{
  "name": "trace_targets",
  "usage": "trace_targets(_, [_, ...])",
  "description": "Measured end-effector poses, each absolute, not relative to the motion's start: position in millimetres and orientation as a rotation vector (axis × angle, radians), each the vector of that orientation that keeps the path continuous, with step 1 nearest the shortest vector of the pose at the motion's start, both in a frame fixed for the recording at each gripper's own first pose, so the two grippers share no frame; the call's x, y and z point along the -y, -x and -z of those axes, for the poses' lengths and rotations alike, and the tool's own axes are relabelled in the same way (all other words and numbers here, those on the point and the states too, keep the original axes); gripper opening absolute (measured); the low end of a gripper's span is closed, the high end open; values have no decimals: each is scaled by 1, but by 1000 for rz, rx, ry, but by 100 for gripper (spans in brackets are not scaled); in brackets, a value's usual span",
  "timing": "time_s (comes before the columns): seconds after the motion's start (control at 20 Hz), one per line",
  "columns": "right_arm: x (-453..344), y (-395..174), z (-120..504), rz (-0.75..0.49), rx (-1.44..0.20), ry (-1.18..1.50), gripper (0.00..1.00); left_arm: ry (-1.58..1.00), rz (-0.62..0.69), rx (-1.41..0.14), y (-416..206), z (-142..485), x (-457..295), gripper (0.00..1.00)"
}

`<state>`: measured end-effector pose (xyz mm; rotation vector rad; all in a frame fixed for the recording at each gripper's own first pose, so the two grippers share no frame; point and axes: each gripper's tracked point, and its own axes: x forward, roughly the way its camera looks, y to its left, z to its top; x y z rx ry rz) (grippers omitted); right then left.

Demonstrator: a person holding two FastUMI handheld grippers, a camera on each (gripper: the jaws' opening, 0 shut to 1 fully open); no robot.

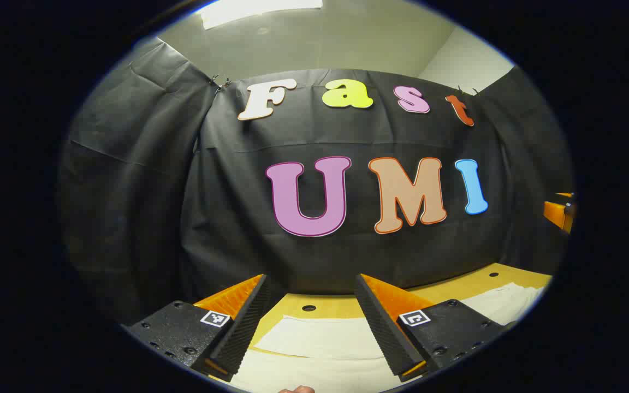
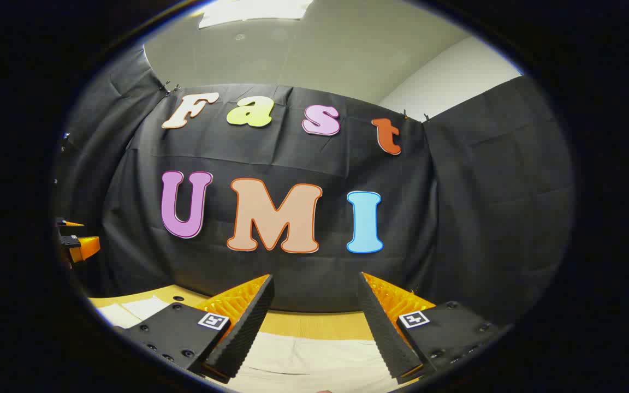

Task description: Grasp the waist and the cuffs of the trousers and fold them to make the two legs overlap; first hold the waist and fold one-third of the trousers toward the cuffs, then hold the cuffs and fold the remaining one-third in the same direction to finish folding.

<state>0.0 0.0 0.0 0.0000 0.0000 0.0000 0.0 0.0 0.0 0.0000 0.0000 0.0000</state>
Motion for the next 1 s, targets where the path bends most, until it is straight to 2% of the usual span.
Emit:
trace_targets(0.75, [1,4,2,-11,-10,-2,97,-29,32,-5,5,3,9,95])
trace_targets(1.0, [-3,4,4,-17,-12,-2,97,-149,55,-26,13,19,-4,95])
